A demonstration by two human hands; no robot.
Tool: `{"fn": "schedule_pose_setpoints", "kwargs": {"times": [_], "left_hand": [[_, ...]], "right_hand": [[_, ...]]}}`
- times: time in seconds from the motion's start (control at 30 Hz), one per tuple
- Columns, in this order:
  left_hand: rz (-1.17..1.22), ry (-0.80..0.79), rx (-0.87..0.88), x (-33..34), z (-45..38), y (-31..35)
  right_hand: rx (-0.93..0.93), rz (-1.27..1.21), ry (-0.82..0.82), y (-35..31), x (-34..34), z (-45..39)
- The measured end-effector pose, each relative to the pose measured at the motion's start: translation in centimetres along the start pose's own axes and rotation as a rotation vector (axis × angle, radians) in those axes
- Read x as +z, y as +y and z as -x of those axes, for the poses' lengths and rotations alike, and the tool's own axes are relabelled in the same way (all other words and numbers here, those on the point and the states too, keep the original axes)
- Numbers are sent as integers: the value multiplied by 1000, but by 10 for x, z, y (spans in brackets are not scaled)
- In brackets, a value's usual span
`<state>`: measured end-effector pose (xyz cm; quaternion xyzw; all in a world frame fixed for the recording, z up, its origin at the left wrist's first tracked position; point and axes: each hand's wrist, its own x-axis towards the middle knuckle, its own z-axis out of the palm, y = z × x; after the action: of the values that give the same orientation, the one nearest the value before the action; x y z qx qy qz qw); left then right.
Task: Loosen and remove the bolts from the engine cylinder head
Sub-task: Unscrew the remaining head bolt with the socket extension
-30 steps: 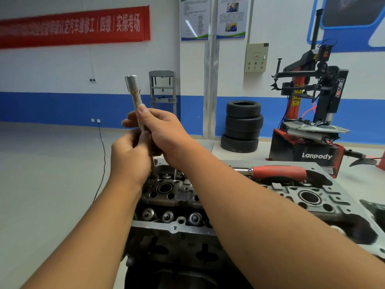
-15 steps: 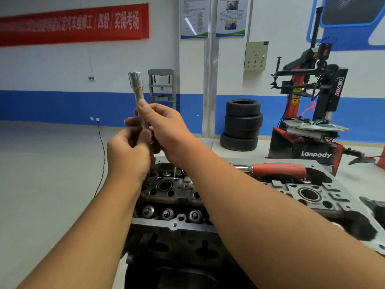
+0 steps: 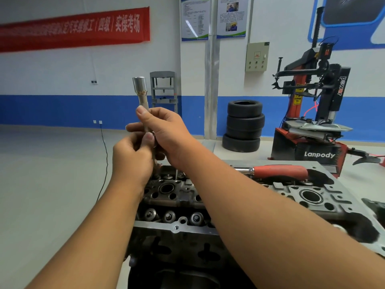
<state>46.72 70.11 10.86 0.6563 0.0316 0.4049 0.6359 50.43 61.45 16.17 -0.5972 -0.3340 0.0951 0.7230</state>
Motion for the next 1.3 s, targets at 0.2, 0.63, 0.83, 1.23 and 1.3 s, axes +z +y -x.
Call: {"fn": "schedule_pose_setpoints", "kwargs": {"times": [0.2, 0.63, 0.83, 1.23, 1.3], "left_hand": [[-48, 47, -4, -2, 2, 2], [-75, 35, 5, -2, 3, 1], [-54, 30, -24, -2, -1, -1], [3, 19, -44, -1, -1, 0], [-63, 77, 0, -2, -2, -1]], "right_hand": [[-35, 55, 24, 2, 4, 0], [-29, 20, 52, 3, 4, 1], [-12, 44, 25, 2, 2, 2], [-31, 17, 7, 2, 2, 0], [-16, -24, -7, 2, 2, 0]]}}
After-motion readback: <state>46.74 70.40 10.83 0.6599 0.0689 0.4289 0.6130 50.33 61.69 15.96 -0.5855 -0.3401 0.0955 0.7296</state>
